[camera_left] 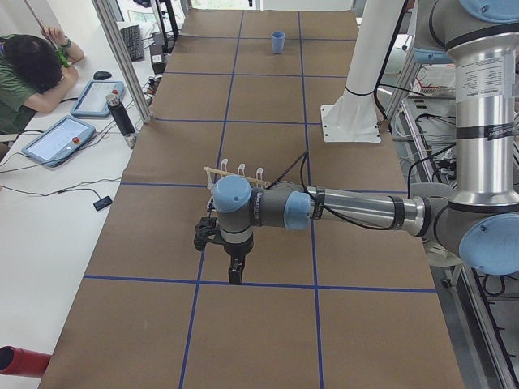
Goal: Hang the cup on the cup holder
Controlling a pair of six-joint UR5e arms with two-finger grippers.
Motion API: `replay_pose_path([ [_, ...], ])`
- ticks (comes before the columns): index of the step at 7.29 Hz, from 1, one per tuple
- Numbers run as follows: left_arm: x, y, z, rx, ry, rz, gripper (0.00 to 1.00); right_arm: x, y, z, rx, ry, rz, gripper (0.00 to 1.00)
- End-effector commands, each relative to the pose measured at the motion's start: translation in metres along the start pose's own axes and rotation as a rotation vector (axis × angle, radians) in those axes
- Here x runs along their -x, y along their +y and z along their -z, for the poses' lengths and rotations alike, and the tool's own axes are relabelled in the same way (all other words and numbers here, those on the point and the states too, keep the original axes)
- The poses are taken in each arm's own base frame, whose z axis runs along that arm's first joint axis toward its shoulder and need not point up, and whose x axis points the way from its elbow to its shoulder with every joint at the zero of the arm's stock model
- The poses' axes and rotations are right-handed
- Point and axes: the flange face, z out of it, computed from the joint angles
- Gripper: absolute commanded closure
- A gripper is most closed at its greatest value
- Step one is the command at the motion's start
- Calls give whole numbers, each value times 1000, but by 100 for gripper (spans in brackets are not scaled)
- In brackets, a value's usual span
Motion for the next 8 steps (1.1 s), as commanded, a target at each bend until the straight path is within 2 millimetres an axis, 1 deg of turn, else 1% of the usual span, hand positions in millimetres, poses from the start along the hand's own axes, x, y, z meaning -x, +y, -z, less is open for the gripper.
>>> replay_pose_path([
  [1, -23, -3, 20, -41, 65, -34, 2, 27, -18, 10, -18, 26, 61, 0],
  [2, -34, -10, 30, -63, 79, -58, 2, 37, -18, -4, 3, 21, 84, 0],
  [3, -41, -17, 36, -78, 79, -75, 2, 46, -19, -7, -3, 20, 110, 0],
  [4, -46, -22, 41, -107, 81, -99, 2, 44, -18, -11, -24, 17, 132, 0],
  [6, -45, -23, 40, -108, 80, -100, 2, 36, 0, -24, -27, -31, 142, 0],
  [7, -45, -23, 40, -108, 80, -102, 2, 35, 8, -28, -14, -79, 146, 0],
  [8, -46, -23, 41, -109, 81, -102, 2, 40, 21, -35, -6, -135, 208, 0],
])
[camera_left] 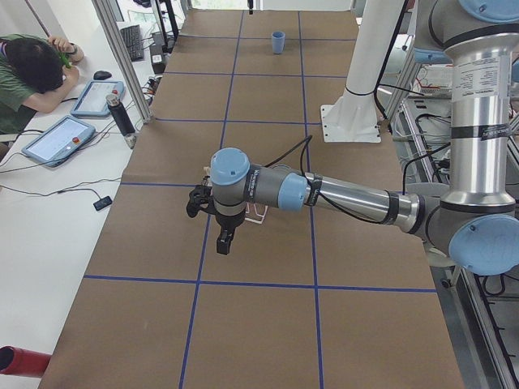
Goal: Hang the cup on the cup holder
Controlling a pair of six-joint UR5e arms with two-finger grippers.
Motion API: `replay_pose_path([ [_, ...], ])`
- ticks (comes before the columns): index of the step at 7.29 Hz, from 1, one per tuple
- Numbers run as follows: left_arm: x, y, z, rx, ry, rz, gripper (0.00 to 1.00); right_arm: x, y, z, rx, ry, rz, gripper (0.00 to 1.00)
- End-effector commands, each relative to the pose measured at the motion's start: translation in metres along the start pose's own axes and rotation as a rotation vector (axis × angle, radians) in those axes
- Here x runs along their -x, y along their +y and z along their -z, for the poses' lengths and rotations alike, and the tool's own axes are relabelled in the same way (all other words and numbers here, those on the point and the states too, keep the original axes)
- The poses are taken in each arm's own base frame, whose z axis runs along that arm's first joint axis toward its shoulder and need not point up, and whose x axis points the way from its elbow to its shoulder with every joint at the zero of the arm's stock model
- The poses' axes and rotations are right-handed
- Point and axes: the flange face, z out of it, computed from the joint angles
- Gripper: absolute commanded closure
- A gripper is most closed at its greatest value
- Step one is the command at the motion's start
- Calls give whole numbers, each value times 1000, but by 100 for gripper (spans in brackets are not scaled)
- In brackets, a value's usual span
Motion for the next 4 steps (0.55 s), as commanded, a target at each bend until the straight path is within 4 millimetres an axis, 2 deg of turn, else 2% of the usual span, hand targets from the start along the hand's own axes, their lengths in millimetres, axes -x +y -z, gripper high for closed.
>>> replay_pose_path([
  [1, -1, -1, 1, -3, 1, -4, 2, 13, 24, -12, 11, -109, 133, 0],
  [3, -2, -1, 2, -5, 1, -6, 2, 36, 64, -36, 81, -124, 196, 0],
  [4, -2, -1, 2, -5, 1, -7, 2, 44, 73, -46, 110, -129, 212, 0],
])
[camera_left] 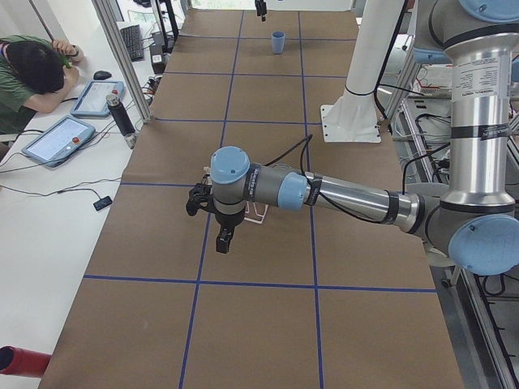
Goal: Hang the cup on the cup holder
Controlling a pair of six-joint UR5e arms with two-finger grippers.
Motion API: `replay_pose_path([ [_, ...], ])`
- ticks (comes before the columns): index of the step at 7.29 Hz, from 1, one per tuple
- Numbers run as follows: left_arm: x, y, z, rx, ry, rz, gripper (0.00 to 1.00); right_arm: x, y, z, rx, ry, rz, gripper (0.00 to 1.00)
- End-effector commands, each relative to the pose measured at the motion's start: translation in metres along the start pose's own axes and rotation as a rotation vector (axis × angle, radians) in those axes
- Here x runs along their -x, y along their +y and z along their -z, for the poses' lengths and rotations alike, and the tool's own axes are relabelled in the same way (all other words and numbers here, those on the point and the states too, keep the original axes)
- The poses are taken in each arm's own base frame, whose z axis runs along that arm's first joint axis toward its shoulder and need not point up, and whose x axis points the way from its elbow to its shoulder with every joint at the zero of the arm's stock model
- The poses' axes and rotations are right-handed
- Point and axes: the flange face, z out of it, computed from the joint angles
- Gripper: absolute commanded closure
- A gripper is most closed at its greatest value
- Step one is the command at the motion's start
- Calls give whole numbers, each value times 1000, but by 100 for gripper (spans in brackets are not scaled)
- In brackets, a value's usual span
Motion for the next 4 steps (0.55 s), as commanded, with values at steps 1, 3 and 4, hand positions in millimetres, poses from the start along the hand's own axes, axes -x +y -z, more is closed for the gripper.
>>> replay_pose_path([
  [1, 0, 0, 0, 0, 0, -1, 2, 17, 21, -21, 56, -17, 30, 0],
  [3, 0, 0, 0, 0, 0, -3, 2, 26, 31, -28, 80, -23, 43, 0],
  [4, 0, 0, 0, 0, 0, -6, 2, 30, 30, -34, 94, -27, 53, 0],
])
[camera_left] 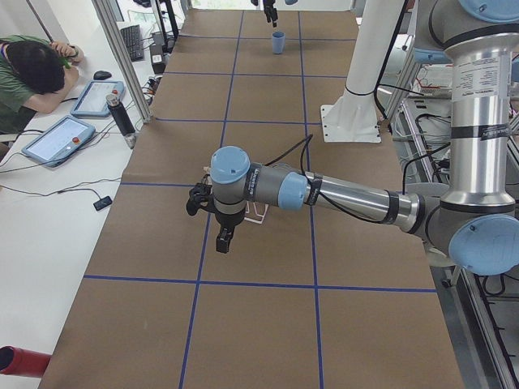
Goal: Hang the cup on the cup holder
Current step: 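Lower the right gripper into the pale blue cup's mouth and grip it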
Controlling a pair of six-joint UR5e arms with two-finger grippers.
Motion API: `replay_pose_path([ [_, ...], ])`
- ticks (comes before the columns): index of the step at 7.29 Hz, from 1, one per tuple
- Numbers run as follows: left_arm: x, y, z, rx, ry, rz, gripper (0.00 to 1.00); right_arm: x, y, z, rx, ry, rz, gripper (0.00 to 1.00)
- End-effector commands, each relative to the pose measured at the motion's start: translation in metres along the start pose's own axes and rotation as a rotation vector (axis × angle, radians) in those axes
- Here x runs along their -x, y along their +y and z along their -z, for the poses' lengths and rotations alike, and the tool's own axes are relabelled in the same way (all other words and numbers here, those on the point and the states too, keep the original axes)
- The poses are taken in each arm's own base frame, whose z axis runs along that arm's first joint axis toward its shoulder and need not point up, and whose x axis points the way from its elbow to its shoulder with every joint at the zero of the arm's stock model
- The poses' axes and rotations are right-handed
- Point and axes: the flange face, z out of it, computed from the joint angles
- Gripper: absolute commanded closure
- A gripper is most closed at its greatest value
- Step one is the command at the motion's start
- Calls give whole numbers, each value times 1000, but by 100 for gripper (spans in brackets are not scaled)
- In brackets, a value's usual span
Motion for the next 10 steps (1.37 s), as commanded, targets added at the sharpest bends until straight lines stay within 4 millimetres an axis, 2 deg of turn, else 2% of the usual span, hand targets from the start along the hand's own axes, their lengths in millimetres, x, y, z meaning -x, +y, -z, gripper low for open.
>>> replay_pose_path([
  [1, 1, 0, -1, 3, 0, 0, 2, 10, 0, -15, 35, -9, 22, 0],
  [5, 2, 0, -2, 4, 0, 0, 2, 19, -5, -42, 95, -22, 48, 0],
  [7, 2, 1, -2, 5, 0, 1, 2, 20, -8, -48, 106, -23, 51, 1],
  [8, 2, 1, -2, 5, 0, 1, 2, 20, -8, -48, 106, -23, 47, 23],
  [9, 2, 1, -2, 5, 0, 1, 2, 17, -6, -50, 107, -23, 55, 85],
  [10, 2, 1, -2, 5, 0, 1, 2, 18, -9, -49, 83, -22, 86, 100],
])
